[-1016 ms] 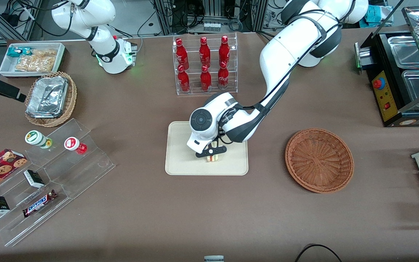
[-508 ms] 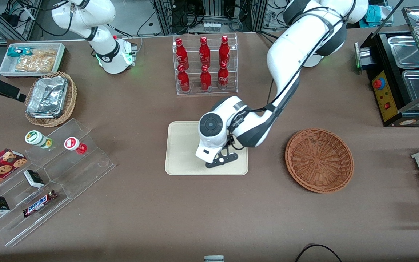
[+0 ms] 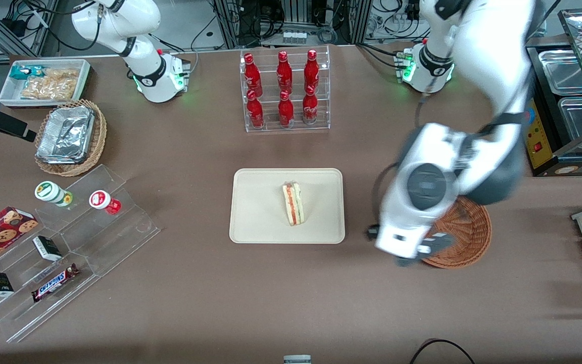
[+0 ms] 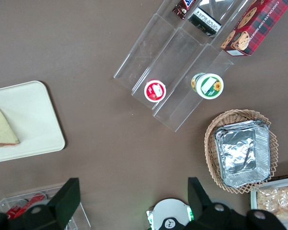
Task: Place sandwich from basket to tray
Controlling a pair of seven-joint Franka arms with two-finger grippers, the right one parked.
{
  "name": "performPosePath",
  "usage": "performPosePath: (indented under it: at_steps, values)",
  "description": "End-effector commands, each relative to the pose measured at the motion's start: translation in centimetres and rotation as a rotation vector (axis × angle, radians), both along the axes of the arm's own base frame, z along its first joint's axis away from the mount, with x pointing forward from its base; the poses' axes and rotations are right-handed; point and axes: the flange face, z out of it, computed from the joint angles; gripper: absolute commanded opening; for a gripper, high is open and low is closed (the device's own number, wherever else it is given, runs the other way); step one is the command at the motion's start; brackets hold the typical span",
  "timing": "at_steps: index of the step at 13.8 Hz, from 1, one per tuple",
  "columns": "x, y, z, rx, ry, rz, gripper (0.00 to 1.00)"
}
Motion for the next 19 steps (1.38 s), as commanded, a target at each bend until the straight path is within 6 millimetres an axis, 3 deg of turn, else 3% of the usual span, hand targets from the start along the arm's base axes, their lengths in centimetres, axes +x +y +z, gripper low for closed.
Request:
performPosePath:
  at_steps: [1,2,5,6,9,13,17,19]
  values:
    - [0.7,8.7,2.8,-0.019,0.024,-0.029,1.00]
    - [1.0,11.6,3.6,-0.024,0.020,-0.045,1.00]
    - [-0.2,17.5,7.4,-0.014,0.043,-0.043,1.00]
    - [-1.3,18.2,8.8,-0.010,0.070,-0.064,1.00]
    - [-5.8,17.8,12.2,0.020,0.145,-0.090,1.00]
    - [-10.5,16.7,14.6,0.017,0.146,-0.100,1.00]
    - [-16.2,17.8,14.9,0.037,0.119,-0.073,1.00]
    - [-16.9,18.0,15.2,0.033,0.114,-0.064,1.00]
